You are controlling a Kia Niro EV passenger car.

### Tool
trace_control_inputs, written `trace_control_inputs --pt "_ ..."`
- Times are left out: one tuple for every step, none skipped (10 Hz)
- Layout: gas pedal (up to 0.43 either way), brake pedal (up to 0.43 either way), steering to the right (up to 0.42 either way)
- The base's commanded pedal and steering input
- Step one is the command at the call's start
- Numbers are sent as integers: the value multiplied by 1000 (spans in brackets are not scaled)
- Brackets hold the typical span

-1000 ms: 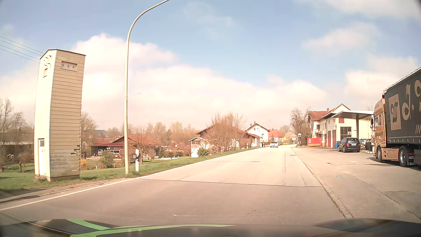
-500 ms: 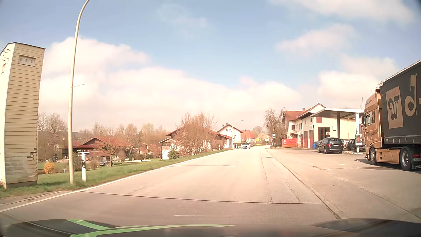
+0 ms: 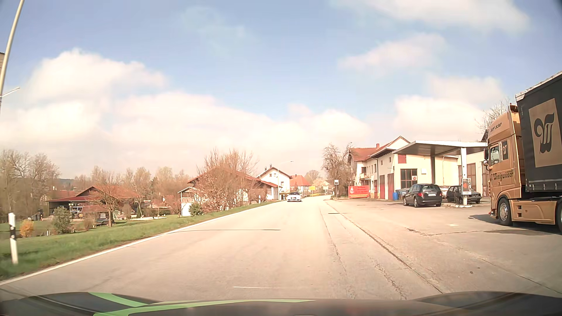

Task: Follow the waypoints while adhering to traffic rules and regulations

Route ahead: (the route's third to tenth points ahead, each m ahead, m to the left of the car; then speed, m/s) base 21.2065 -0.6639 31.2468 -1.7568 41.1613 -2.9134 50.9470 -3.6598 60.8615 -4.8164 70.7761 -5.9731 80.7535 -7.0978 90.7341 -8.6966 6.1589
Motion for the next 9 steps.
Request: trace_control_inputs --pt "409 0 98" --pt "409 0 86" --pt "409 0 71" --pt "409 0 58" --pt "421 0 48" --pt "421 0 34" --pt "421 0 22" --pt "421 0 14" --pt "421 0 11"
